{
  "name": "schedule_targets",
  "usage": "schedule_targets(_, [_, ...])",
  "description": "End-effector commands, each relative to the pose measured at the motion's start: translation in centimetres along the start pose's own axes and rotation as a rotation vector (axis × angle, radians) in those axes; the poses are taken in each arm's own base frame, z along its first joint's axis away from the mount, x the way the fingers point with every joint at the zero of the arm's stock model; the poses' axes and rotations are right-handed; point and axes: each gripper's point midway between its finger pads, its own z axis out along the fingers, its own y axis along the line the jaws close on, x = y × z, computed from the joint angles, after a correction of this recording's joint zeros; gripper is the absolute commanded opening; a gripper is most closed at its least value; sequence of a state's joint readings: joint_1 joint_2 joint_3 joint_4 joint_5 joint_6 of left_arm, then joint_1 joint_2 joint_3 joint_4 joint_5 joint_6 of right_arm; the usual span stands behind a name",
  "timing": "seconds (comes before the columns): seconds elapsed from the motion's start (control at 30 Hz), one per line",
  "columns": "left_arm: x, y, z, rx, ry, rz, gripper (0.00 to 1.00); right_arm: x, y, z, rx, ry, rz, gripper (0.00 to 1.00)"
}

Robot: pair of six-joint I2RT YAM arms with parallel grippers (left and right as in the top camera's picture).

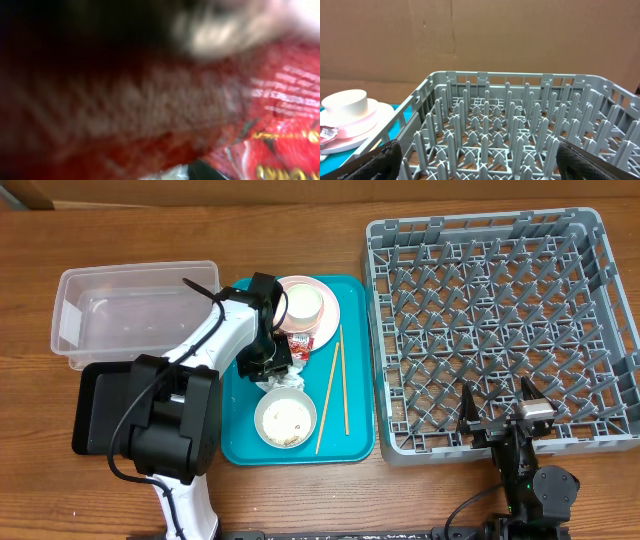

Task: Sort waste into correct bins and load items into the dishwasher
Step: 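Lower the left gripper and grasp the white tissue, then carry the tissue left and release it into the clear bin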

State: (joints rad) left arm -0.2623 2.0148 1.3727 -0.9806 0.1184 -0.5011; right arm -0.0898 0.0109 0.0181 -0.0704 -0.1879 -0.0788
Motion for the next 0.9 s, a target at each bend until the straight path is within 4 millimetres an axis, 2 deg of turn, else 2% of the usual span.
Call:
schedule_targets(0.0, [0.5,0.4,0.9,-0.031,0.020,0.003,0.09,0.2,0.2,0.0,-0.013,-0.003,-0.005,1.00])
schedule_targets(0.03, [0.5,0.4,0.9,-0.031,0.020,0.003,0.04,0.2,0.2,0.0,-0.013,-0.003,-0.005,1.00])
schedule_targets(0.23, [0.7,0.4,-0.1,-0.041,0.037,0.006,0.04,0.2,0.2,0.0,-0.013,-0.003,-0.005,0.99])
schedule_targets(0.37, [0.3,0.0,-2.2,-0.042,0.040,0.007,0.04,0.2,0.3,0.0,-0.013,-0.003,-0.005,1.00])
schedule_targets(0.67, [0.8,-0.3,-8.5,-0.056,0.048,0.030,0.04,0.2,0.2,0.0,-0.013,-0.003,-0.005,1.00])
schedule_targets(0.77, [0.5,0.2,-10.0,-0.073,0.031,0.024,0.04,0.2,0.2,0.0,-0.013,-0.003,-0.005,1.00])
schedule_targets(0.87, [-0.5,1.8,-11.9,-0.103,-0.010,-0.004,0.04,0.2,0.3,0.0,-0.013,-0.003,-0.005,1.00])
